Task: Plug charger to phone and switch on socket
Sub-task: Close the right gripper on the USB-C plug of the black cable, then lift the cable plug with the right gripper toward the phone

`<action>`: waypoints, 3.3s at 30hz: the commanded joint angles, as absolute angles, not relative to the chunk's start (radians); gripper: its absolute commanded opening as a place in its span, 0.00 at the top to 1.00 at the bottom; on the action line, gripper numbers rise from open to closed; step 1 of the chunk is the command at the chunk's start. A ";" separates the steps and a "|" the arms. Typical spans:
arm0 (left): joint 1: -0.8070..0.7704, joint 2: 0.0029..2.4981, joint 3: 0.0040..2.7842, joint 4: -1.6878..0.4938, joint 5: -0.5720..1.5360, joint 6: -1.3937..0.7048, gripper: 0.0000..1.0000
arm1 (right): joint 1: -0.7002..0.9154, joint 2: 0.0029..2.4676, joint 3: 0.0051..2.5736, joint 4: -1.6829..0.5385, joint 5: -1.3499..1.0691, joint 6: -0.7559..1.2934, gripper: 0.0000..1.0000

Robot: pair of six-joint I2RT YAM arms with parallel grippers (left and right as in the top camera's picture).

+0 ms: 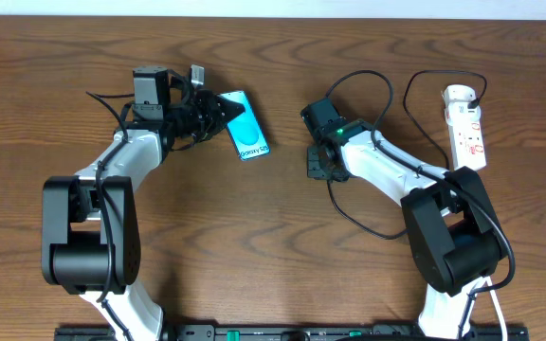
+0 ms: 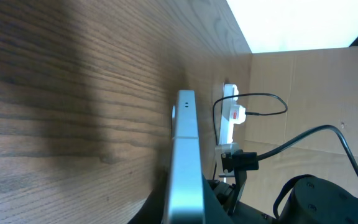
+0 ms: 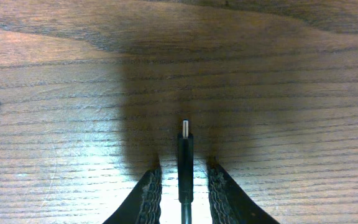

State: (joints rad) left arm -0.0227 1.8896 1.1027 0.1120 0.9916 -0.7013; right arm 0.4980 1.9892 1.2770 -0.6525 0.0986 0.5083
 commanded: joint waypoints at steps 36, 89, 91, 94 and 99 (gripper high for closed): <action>-0.019 1.890 1.102 0.117 1.008 -0.684 0.93 | 0.503 2.011 1.288 -0.650 0.105 0.527 0.89; -0.018 1.889 1.102 0.117 1.009 -0.689 0.92 | 0.504 1.982 1.316 -0.692 0.060 0.500 0.99; -0.018 1.889 1.102 0.117 1.009 -0.689 0.92 | 0.504 1.964 1.317 -0.692 0.060 0.499 0.99; -0.018 1.890 1.102 0.117 1.009 -0.689 0.93 | 0.505 1.929 1.318 -0.693 0.049 0.490 0.99; -0.016 1.890 1.102 0.117 1.009 -0.689 0.93 | 0.505 1.857 1.320 -0.694 -0.033 0.454 0.99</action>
